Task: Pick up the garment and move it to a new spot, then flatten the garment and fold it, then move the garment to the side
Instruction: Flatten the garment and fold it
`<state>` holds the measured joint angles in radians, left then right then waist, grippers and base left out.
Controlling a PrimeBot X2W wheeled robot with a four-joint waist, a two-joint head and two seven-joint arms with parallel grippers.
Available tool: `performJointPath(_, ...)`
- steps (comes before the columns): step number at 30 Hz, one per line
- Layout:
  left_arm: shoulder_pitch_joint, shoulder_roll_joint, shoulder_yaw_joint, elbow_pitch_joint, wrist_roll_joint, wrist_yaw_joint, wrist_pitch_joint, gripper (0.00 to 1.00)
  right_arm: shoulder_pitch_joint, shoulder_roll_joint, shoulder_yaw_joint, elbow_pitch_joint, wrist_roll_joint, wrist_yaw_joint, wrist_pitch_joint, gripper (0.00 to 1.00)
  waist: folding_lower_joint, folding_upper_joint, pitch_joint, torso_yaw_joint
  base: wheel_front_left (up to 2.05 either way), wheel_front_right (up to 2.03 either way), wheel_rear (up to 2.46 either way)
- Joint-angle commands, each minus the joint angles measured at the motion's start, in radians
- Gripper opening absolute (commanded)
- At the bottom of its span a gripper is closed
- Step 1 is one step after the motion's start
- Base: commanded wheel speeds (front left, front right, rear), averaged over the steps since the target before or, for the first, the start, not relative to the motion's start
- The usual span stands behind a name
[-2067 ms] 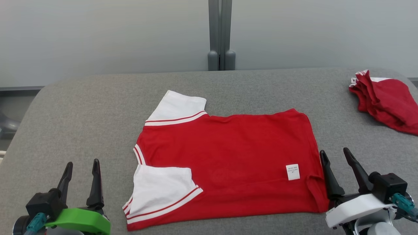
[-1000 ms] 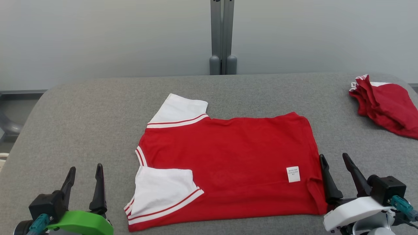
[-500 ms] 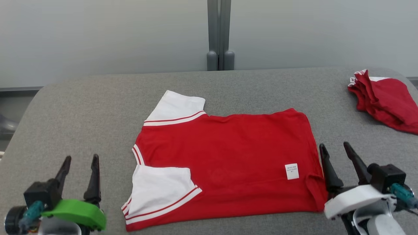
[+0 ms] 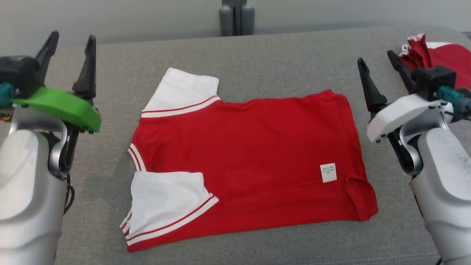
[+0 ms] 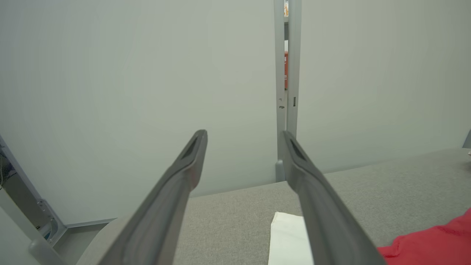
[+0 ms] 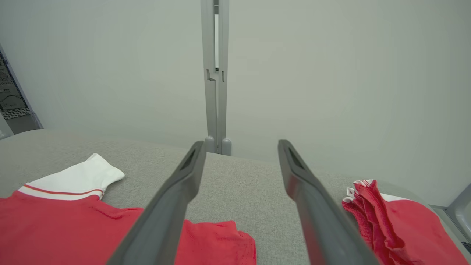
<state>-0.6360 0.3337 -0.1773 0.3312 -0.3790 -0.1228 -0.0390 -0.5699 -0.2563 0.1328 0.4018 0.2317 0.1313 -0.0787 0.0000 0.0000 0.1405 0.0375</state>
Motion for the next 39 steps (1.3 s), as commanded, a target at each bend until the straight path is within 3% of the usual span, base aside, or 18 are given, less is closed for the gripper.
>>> performJointPath(1, -0.057, 0.004, -0.026, 0.032, -0.008, -0.006, 0.003, 1.00, -0.043, -0.011, 0.010, 0.032, 0.001, -0.001, 0.002, 1.00, 0.0000, 0.0000, 0.132, -0.037, 0.00, 0.00, 0.00)
performJointPath(6, -0.226, 0.018, -0.136, 0.165, -0.046, -0.008, 0.007, 1.00, -0.172, -0.017, 0.054, 0.158, 0.006, -0.001, 0.021, 1.00, 0.0000, 0.0000, 0.233, -0.061, 0.00, 0.00, 0.00)
performJointPath(17, -0.423, 0.060, -0.351, 0.436, -0.300, -0.008, 0.030, 1.00, -0.336, 0.022, 0.189, 0.365, 0.066, -0.001, 0.029, 1.00, 0.0000, 0.0000, 0.344, -0.117, 0.00, 0.00, 0.00)
performJointPath(26, -0.446, 0.116, -0.489, 0.557, -0.439, -0.007, 0.052, 1.00, -0.395, 0.054, 0.328, 0.423, 0.152, -0.001, 0.067, 1.00, 0.0000, 0.0000, 0.358, -0.155, 0.00, 0.00, 0.00)
performJointPath(39, -0.512, 0.127, -0.568, 0.677, -0.549, -0.008, 0.035, 1.00, -0.439, 0.045, 0.476, 0.393, 0.255, -0.001, 0.113, 1.00, 0.0000, 0.0000, 0.391, -0.202, 0.00, 0.00, 0.00)
